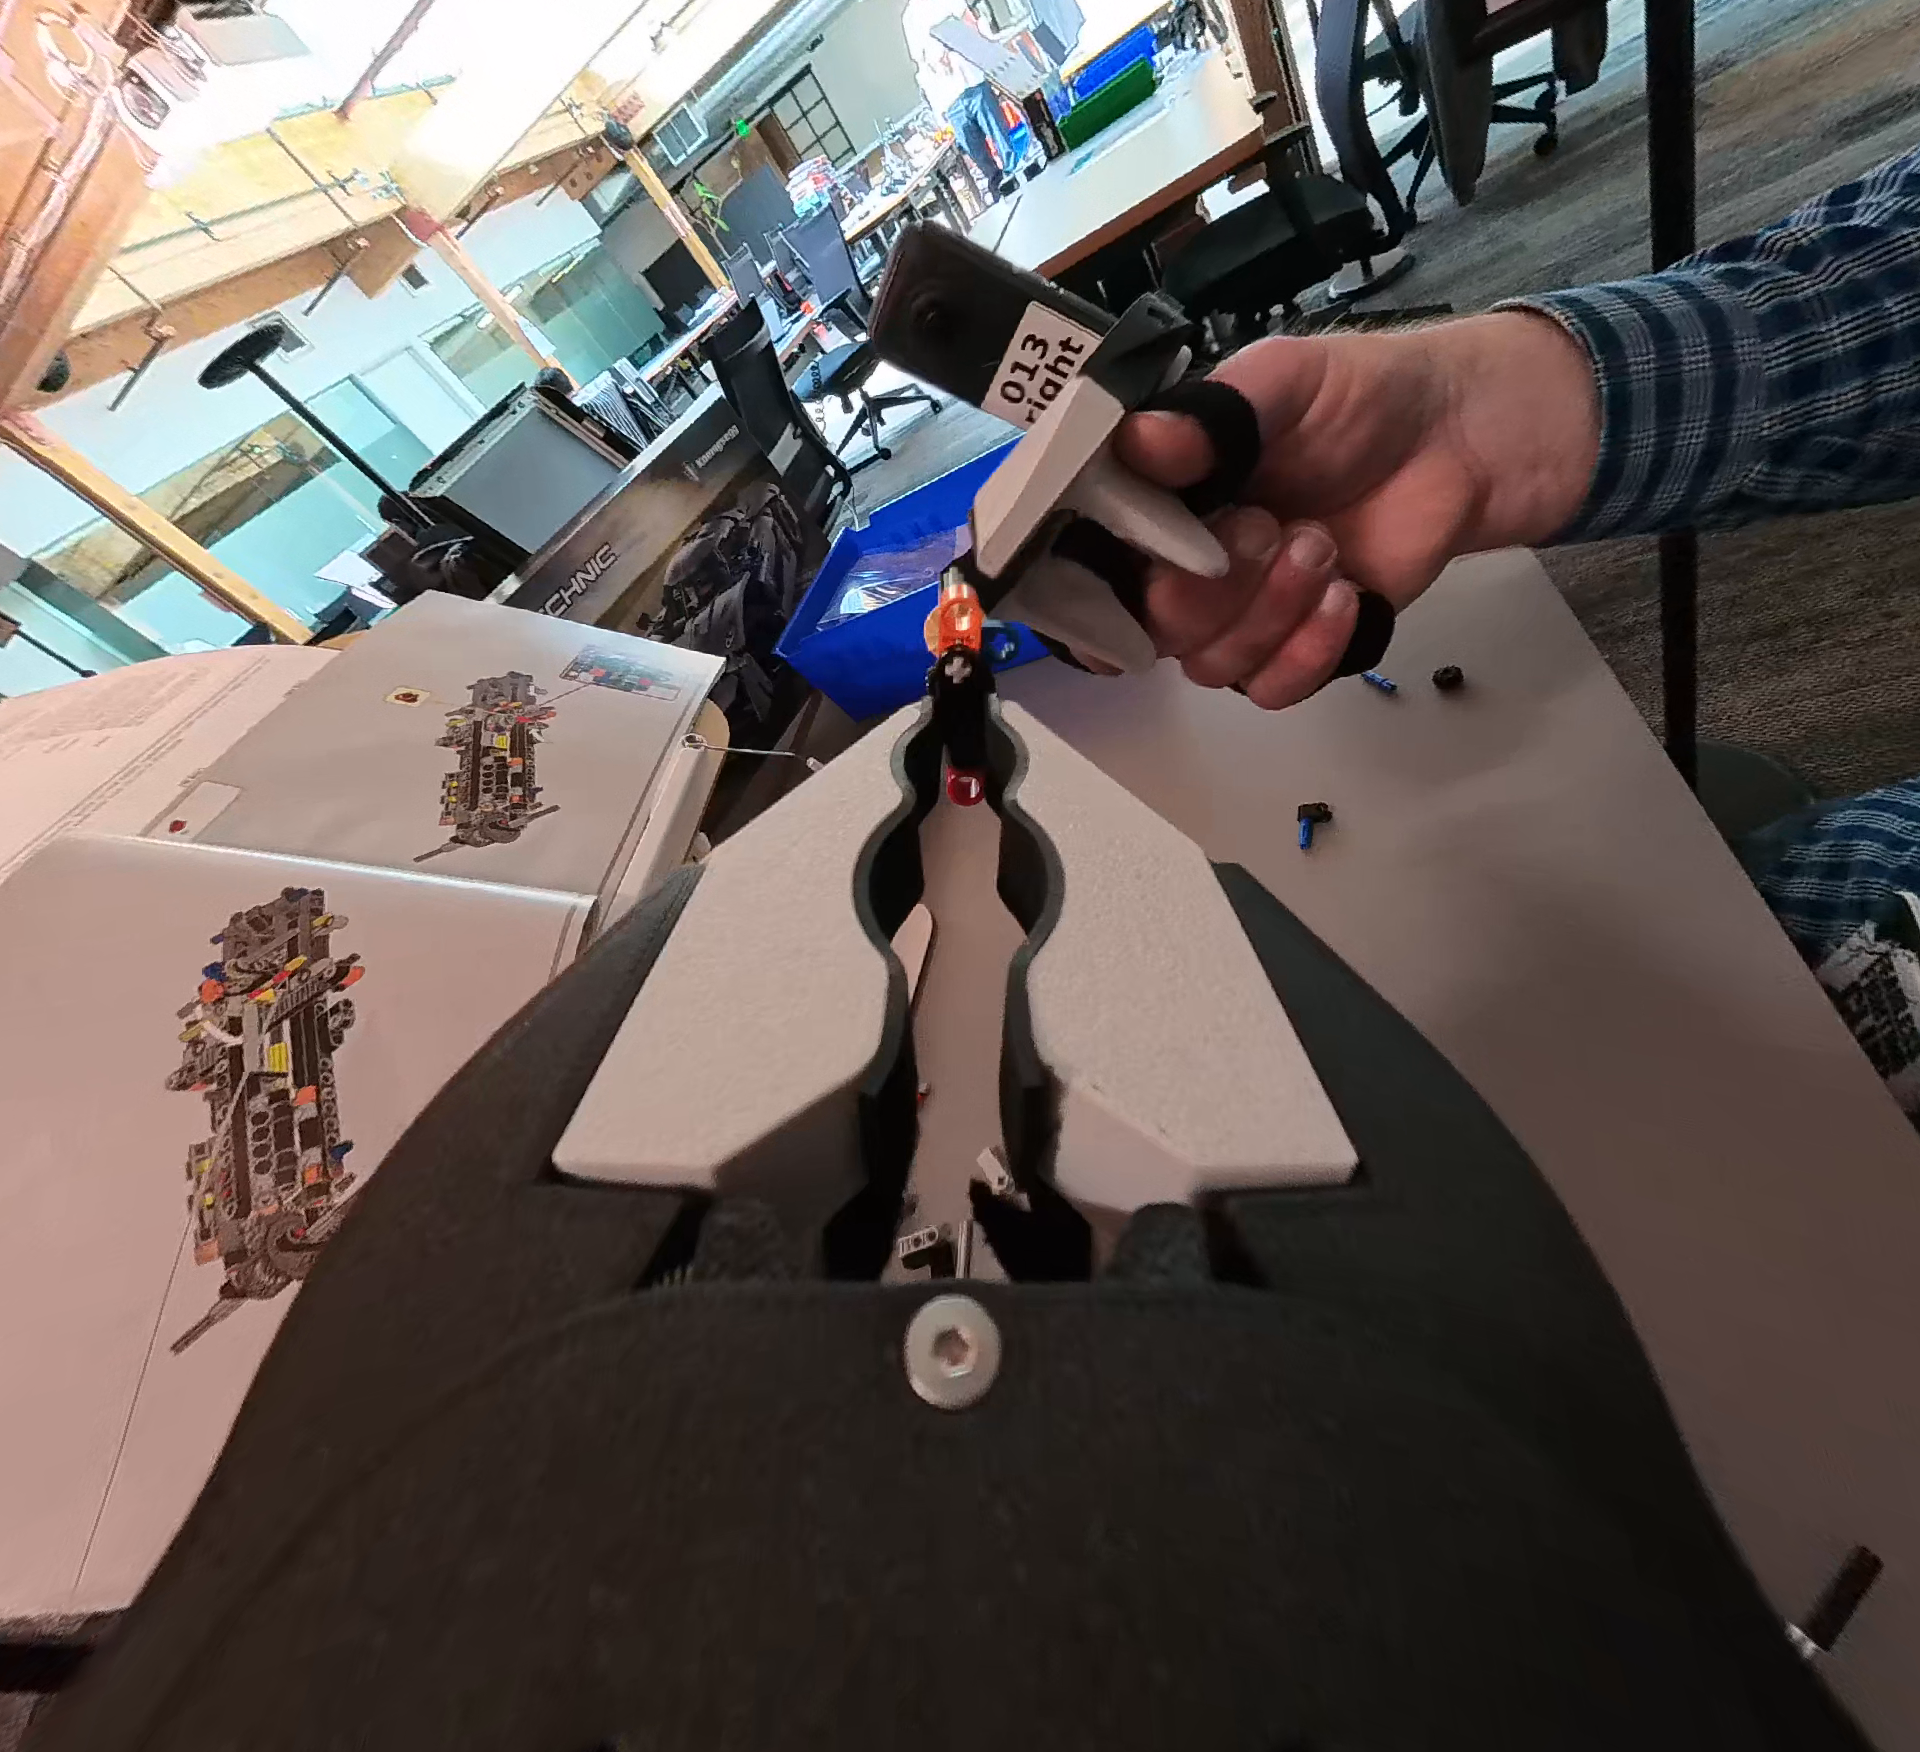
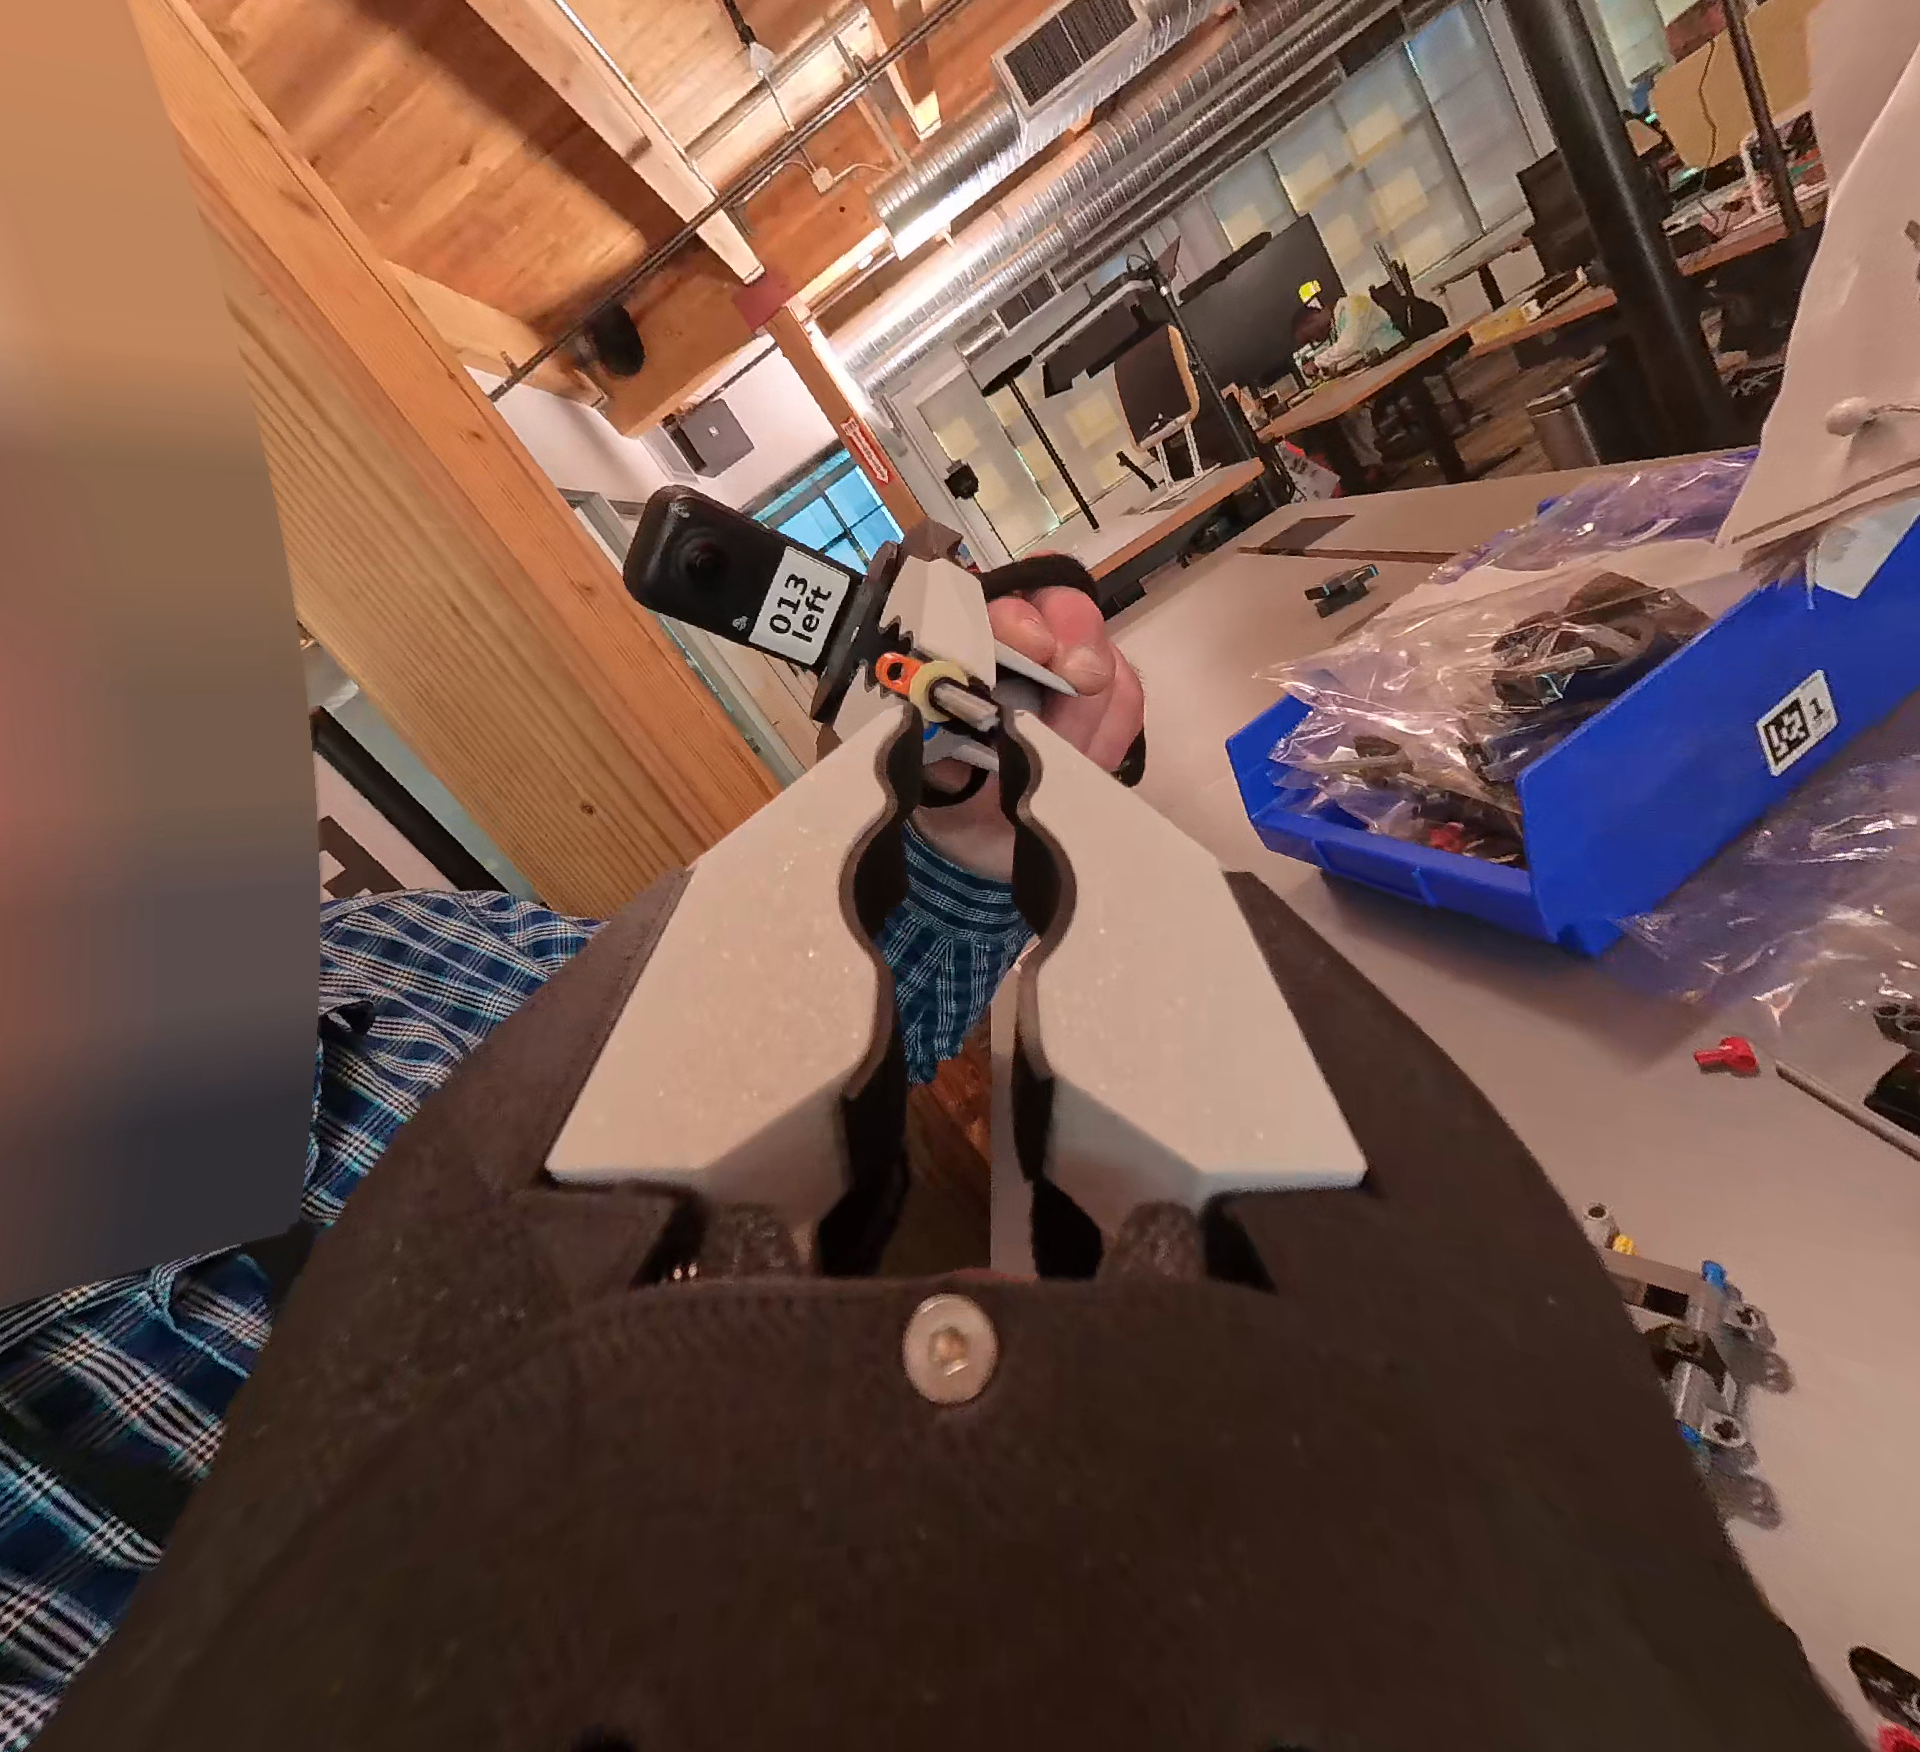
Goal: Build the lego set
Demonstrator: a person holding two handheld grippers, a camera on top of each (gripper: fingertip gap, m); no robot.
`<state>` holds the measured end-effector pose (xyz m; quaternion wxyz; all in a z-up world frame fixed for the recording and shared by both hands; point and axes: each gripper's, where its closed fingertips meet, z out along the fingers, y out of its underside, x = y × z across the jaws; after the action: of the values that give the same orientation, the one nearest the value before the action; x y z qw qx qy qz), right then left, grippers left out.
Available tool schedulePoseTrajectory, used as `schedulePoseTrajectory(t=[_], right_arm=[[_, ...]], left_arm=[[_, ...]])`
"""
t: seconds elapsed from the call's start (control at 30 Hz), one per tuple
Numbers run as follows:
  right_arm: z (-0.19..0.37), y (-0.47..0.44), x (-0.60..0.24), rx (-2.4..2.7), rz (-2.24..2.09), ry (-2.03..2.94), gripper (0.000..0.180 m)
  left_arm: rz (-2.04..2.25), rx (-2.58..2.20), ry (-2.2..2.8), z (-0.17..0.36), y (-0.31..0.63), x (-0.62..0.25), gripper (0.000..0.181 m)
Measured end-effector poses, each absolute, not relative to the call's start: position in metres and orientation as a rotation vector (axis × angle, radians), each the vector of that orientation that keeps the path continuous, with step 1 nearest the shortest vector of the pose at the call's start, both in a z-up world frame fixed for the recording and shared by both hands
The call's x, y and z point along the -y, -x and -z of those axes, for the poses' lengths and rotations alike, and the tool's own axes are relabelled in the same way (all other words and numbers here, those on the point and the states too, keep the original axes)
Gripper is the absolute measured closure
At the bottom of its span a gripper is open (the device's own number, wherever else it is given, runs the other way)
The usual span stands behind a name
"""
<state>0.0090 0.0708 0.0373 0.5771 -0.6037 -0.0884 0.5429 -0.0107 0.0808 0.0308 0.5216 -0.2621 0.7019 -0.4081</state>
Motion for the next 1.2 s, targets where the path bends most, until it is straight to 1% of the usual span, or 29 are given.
schedulePoseTrajectory(t=[0.07, 0.23, 0.4, 0.67, 0.8, 1.03, 1.2], right_arm=[[-0.040, -0.007, -0.070, 0.220, -1.289, 1.394, 0.175], [-0.045, -0.003, -0.066, 0.265, -1.284, 1.371, 0.179], [-0.052, 0.000, -0.063, 0.343, -1.163, 1.363, 0.179], [-0.057, 0.003, -0.060, 0.504, -0.826, 1.390, 0.179], [-0.060, 0.004, -0.060, 0.574, -0.701, 1.400, 0.179], [-0.059, 0.006, -0.057, 0.754, -0.392, 1.403, 0.179], [-0.059, 0.006, -0.054, 0.931, -0.088, 1.368, 0.179]], left_arm=[[0.985, -1.694, 0.614, -0.031, 0.011, -0.077, 0.176], [1.006, -1.699, 0.620, -0.032, 0.011, -0.077, 0.175], [1.178, -1.690, 0.663, -0.037, 0.014, -0.073, 0.175], [1.601, -1.678, 0.811, -0.041, 0.015, -0.068, 0.175], [1.742, -1.671, 0.841, -0.043, 0.015, -0.067, 0.175], [1.892, -1.685, 0.867, -0.041, 0.016, -0.065, 0.175], [1.964, -1.695, 0.867, -0.041, 0.015, -0.063, 0.175]])
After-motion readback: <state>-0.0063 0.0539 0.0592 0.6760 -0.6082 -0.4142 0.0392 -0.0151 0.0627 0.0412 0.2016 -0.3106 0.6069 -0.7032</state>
